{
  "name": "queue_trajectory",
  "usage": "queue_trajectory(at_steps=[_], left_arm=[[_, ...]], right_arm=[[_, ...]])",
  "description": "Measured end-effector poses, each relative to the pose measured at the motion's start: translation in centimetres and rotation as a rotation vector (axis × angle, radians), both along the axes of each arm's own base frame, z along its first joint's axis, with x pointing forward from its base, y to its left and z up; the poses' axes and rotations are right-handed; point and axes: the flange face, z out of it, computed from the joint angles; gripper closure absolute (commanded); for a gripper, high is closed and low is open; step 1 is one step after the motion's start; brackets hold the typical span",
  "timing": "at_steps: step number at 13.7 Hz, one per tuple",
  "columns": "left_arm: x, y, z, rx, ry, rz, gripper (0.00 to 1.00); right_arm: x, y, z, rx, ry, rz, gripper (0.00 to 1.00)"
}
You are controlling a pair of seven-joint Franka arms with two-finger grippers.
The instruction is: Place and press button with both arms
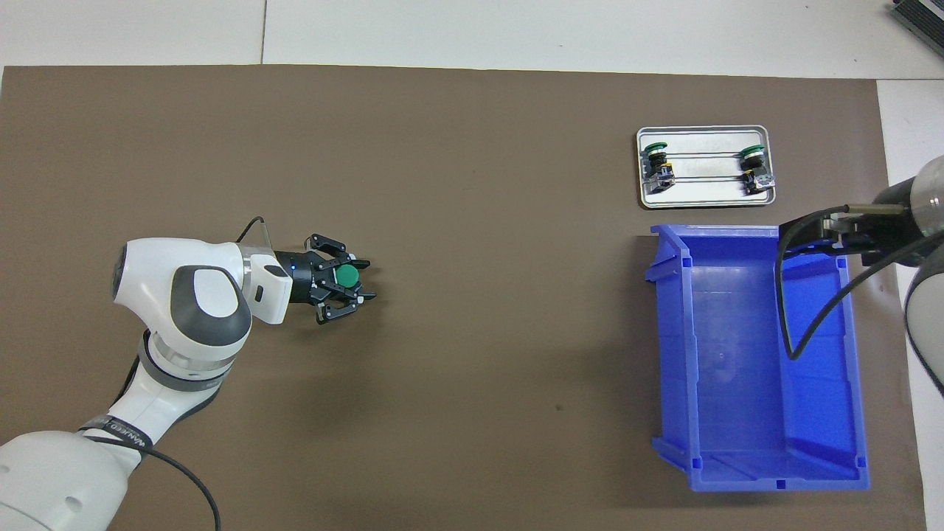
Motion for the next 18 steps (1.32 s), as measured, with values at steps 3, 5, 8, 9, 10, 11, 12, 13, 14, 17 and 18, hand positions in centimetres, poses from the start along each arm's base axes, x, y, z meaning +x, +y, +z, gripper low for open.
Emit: queue_trajectory(at_steps=[3,5,8,9,10,11,12,13,14,17,18], left_arm=[[0.0,0.0,0.0,0.000,0.000,0.000,0.12],[0.0,0.0,0.0,0.000,0.000,0.000,0.11],[0.0,0.0,0.4,-0.002,-0.004,0.004,0.10],[0.0,-0.1,0.8,-0.005,-0.001,0.013,0.09],[0.1,-0.2,1.4,-0.008,0.006,0.028,0.09],[0.1,-0.3,2.2,-0.012,0.009,0.043,0.08],[0.1,-0.4,3.1,-0.017,0.010,0.058,0.07],[0.1,-0.5,3.8,-0.022,0.012,0.071,0.07],[0.1,-0.5,4.4,-0.025,0.012,0.081,0.07],[0.1,-0.7,6.1,-0.038,0.046,0.140,0.08],[0.1,-0.8,7.1,-0.047,0.066,0.177,0.09]], right_arm=[[0.0,0.0,0.0,0.000,0.000,0.000,0.00],[0.0,0.0,0.0,0.000,0.000,0.000,0.00],[0.0,0.0,0.0,0.000,0.000,0.000,0.00],[0.0,0.0,0.0,0.000,0.000,0.000,0.00],[0.0,0.0,0.0,0.000,0.000,0.000,0.00],[0.0,0.0,0.0,0.000,0.000,0.000,0.00],[0.0,0.0,0.0,0.000,0.000,0.000,0.00],[0.0,0.0,0.0,0.000,0.000,0.000,0.00],[0.0,0.0,0.0,0.000,0.000,0.000,0.00],[0.0,0.0,0.0,0.000,0.000,0.000,0.00],[0.0,0.0,0.0,0.000,0.000,0.000,0.00]])
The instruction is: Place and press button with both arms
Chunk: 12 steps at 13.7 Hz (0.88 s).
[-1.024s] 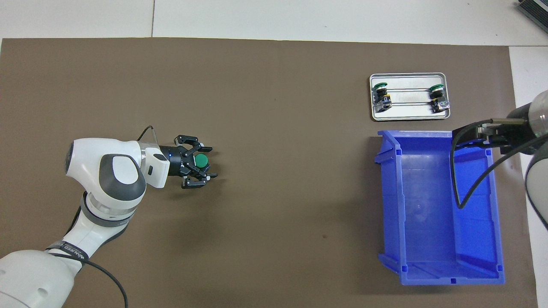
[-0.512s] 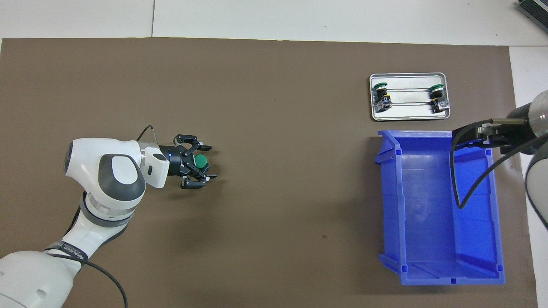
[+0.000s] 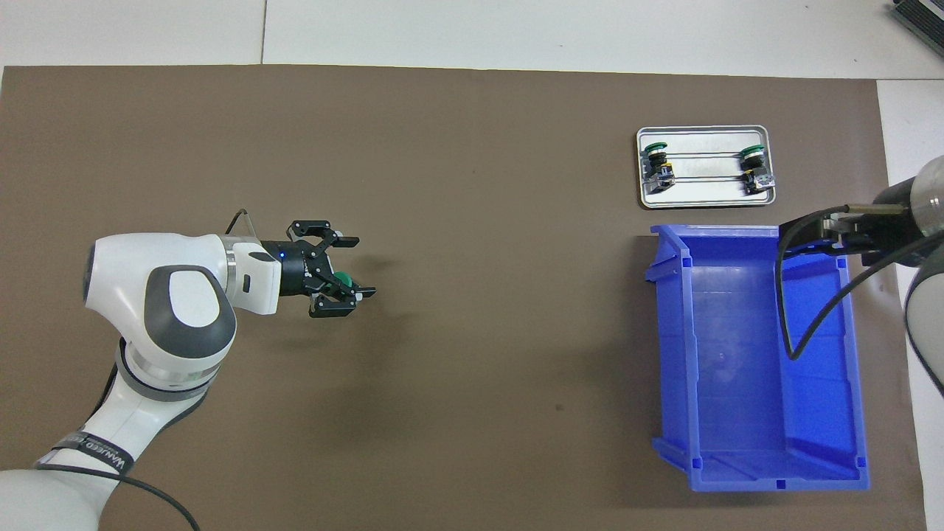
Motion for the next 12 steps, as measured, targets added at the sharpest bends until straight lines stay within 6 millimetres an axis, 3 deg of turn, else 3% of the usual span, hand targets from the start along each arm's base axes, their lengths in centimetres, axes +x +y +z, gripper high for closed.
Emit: queue_trajectory(at_steps=[2,5,8,10,12], left_arm=[[-0.1,-0.1,2.8,-0.026,0.043,0.085,0.16],[-0.4,0.0,5.6,-0.026,0.114,0.182,0.44],[-0.7,-0.1,5.7,0.090,0.224,0.253,0.50],[-1.4,-2.0,5.6,0.153,0.310,0.312,0.58],[-1.9,-2.9,5.4,0.227,0.377,0.386,0.78]], right_arm=[[0.0,0.0,0.0,0.000,0.000,0.000,0.00],[0.0,0.0,0.0,0.000,0.000,0.000,0.00],[0.0,0.0,0.0,0.000,0.000,0.000,0.00],[0.0,0.0,0.0,0.000,0.000,0.000,0.00],[0.0,0.0,0.0,0.000,0.000,0.000,0.00]])
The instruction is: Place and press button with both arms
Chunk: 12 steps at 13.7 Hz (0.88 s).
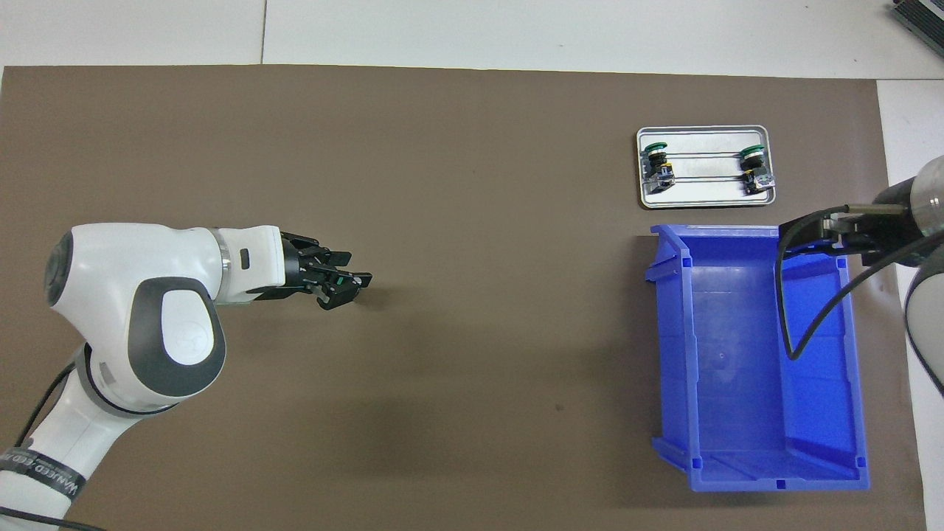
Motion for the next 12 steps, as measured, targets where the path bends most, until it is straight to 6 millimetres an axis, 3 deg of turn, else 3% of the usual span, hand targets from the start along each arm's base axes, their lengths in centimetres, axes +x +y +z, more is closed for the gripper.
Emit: queue_trajectory(at_steps=[3,6,9,12], left_arm=[[-0.4,0.3,-0.3,0.088,0.105,0.082,1.00],[-0.5,1.1,0.2,0.203,0.214,0.127,1.00],[0.8,1.6,2.7,0.266,0.253,0.306,1.00],[1.2,1.9,2.9,0.385,0.243,0.460,1.00]], right_arm=[[0.0,0.0,0.0,0.000,0.000,0.000,0.00],[0.0,0.0,0.0,0.000,0.000,0.000,0.00],[0.0,0.0,0.0,0.000,0.000,0.000,0.00],[0.0,0.0,0.0,0.000,0.000,0.000,0.00]])
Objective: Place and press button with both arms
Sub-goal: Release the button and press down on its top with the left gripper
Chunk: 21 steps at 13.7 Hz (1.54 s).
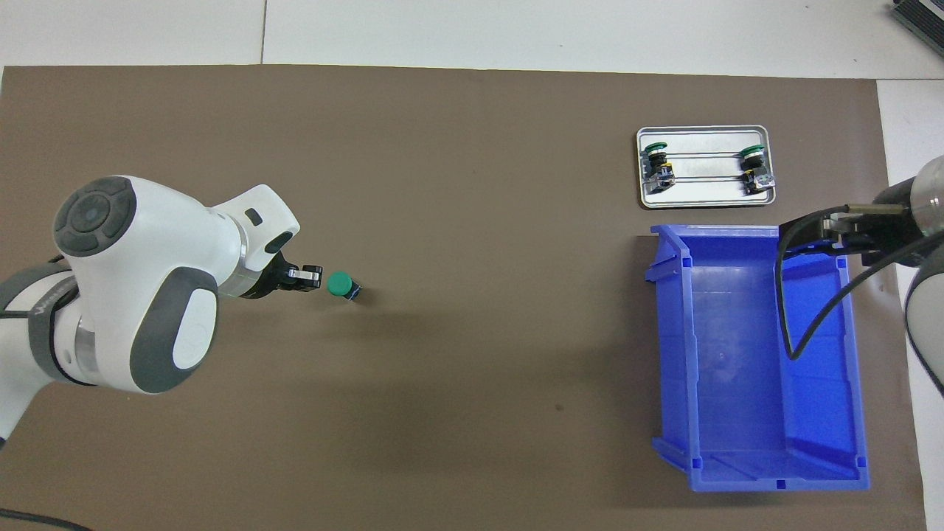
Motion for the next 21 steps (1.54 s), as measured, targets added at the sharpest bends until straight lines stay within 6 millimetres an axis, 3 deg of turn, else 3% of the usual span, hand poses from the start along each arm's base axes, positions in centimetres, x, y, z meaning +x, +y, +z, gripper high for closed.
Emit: queue_trajectory(at_steps=[6,11,21], left_arm=[[0.7,-1.2,-0.7,0.008,-0.061,0.060,1.00],[-0.8,-3.2,-3.0,0.017,-0.040,0.021,1.00],[-0.3,-3.3,-3.8,-0.003,-0.137,-0.027,1.00]], right_arm=[[0.0,0.0,0.0,0.000,0.000,0.000,0.00],[0.0,0.0,0.0,0.000,0.000,0.000,0.00],[0.0,0.0,0.0,0.000,0.000,0.000,0.00]])
